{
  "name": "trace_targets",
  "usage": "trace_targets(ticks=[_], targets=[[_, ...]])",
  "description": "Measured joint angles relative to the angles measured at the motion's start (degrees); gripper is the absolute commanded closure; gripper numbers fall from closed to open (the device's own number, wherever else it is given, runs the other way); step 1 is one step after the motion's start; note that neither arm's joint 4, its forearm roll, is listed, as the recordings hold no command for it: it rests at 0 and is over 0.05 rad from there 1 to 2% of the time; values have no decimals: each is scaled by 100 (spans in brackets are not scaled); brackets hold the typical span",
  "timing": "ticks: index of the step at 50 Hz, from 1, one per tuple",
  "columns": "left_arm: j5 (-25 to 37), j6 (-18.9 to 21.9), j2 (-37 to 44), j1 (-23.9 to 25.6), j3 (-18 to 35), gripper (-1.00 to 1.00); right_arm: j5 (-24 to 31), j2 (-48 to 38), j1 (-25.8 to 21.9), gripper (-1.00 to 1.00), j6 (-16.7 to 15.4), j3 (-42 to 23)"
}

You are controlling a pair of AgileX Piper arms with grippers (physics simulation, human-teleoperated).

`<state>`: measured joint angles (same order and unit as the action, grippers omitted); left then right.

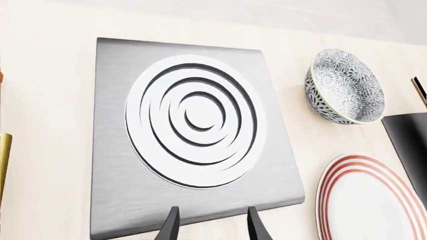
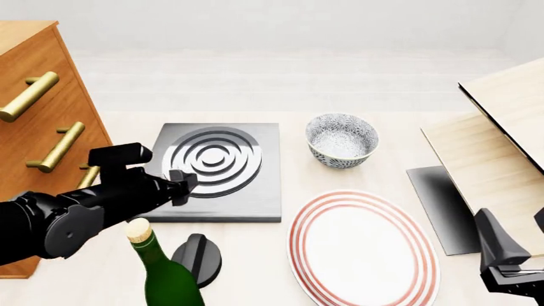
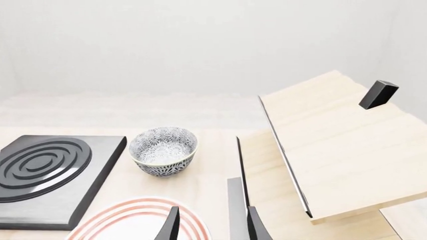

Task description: Turn on the stove.

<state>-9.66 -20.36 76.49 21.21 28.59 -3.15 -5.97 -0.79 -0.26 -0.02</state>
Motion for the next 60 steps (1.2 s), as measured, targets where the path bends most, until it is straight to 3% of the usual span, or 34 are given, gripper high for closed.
trace_targets(ticks=[37,47,60], targets=[[416,4,436,614,157,-100,-210,-349,74,-100,-55,1],[472,-41,427,684,78,-100,-246,-410,89,-100,-59,1],[696,257,432,495,93,-100,-247,-423,114,-100,-61,1]])
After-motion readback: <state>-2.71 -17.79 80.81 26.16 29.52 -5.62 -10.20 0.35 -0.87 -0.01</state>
